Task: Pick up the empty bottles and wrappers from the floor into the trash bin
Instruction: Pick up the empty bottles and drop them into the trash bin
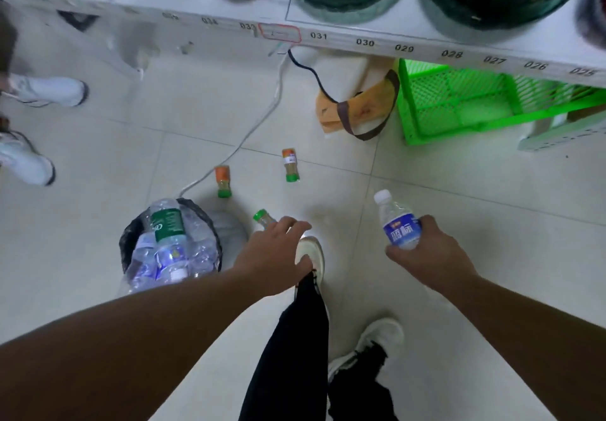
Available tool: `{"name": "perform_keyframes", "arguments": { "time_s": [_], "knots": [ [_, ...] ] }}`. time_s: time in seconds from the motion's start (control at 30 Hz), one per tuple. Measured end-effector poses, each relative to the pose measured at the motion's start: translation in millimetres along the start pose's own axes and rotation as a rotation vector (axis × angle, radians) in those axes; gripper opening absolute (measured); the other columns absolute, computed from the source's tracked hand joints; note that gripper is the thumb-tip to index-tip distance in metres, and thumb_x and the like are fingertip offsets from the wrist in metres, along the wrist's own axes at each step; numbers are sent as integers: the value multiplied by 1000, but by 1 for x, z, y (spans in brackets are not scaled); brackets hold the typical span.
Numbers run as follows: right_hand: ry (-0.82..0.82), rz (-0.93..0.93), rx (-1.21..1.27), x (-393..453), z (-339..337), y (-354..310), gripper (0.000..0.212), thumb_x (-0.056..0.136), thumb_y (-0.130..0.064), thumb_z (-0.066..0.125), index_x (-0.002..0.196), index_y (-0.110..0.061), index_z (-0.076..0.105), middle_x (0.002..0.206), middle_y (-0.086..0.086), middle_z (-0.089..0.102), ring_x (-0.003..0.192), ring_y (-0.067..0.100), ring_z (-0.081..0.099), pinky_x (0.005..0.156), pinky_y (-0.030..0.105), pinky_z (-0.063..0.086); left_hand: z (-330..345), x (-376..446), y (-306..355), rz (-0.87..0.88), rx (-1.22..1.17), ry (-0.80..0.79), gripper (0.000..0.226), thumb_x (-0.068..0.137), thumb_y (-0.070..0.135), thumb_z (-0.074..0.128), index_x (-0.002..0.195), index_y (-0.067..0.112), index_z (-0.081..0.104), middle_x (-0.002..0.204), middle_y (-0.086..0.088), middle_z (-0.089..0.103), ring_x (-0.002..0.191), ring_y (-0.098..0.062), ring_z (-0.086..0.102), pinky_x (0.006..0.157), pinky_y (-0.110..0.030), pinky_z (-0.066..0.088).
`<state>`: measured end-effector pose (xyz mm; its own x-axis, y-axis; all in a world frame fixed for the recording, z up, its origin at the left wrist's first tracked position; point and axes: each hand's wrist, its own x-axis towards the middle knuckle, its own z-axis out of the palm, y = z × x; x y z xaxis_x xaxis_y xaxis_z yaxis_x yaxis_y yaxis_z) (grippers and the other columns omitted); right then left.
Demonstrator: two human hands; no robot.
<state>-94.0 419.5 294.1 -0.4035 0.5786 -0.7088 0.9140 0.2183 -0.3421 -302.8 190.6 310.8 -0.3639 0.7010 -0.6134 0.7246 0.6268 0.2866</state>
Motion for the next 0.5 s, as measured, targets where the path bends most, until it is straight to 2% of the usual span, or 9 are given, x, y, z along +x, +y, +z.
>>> {"name": "perform_keyframes", "arguments": {
  "time_s": [0.1, 0.17, 0.37, 0.5],
  "knots": [
    [2, -31, -51, -19, 4, -1, 60, 72, -57, 82, 109, -31, 44, 86, -5, 61, 73, 17, 61, 67, 34, 49, 11, -21, -9, -33, 24, 9, 63, 92, 52, 55, 150, 29, 45, 146, 2, 51, 132, -27, 52, 99, -47, 53],
    [46, -36, -41, -30, 3, -2, 58, 69, -57, 81, 106, -32, 44, 85, -5, 61, 73, 18, 62, 70, 35, 48, 19, -39, -10, -81, 9, 55, 64, 91, 52, 57, 150, 29, 47, 146, 2, 53, 127, -28, 54, 97, -44, 51],
    [6, -49, -33, -53, 5, 0, 64, 71, -61, 85, 112, -30, 46, 89, -5, 63, 77, 17, 63, 73, 37, 51, 30, -93, -14, -149, -65, 99, 64, 90, 52, 56, 149, 31, 46, 146, 3, 52, 128, -25, 53, 97, -44, 49],
    [9, -17, -20, -69, 16, -4, 70, 72, -63, 86, 117, -28, 46, 88, -8, 60, 73, 11, 59, 59, 29, 41, 28, -117, -27, -165, -94, 96, 66, 88, 51, 54, 150, 29, 46, 145, 1, 52, 127, -27, 54, 100, -46, 49]
  ]
}}
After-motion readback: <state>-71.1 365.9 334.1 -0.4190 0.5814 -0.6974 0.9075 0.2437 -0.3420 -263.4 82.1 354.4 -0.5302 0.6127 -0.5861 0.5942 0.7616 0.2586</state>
